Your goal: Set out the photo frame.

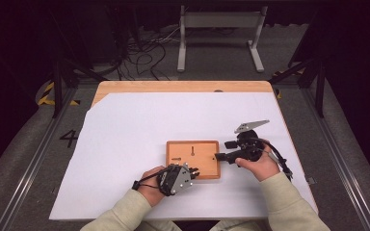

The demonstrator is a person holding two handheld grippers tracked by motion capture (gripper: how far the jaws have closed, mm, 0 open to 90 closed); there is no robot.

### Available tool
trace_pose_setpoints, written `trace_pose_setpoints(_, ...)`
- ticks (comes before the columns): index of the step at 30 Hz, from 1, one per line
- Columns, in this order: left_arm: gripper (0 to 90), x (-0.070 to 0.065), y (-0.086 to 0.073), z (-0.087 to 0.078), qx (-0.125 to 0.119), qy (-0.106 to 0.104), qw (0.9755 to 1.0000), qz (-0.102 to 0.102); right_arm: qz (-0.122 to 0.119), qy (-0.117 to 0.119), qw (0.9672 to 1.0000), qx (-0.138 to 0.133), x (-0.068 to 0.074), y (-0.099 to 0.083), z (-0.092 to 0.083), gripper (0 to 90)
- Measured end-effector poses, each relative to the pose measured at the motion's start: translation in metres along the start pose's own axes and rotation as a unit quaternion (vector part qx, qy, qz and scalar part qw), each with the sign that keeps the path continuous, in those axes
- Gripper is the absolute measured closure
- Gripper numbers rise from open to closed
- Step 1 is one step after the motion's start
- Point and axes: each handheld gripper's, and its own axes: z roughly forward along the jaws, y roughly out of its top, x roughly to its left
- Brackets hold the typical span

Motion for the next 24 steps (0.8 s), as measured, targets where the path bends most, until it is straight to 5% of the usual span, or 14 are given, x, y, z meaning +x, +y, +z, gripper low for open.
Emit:
trace_pose_setpoints(15, 83.5, 0.001, -0.002, 0.000, -0.006, -0.006, 1.0000, -0.005, 0.033, 0.043, 0.9962, 0.067, -0.013, 0.008, 0.044, 22.6)
trace_pose_setpoints(20, 83.5, 0.002, -0.002, 0.000, -0.007, -0.006, 0.9999, -0.003, 0.043, 0.075, 0.9940, 0.067, -0.015, 0.012, 0.052, 22.7)
trace_pose_setpoints(24, 83.5, 0.002, -0.002, 0.000, -0.008, -0.007, 0.9999, 0.000, 0.050, 0.078, 0.9928, 0.076, -0.016, 0.014, 0.054, 25.1)
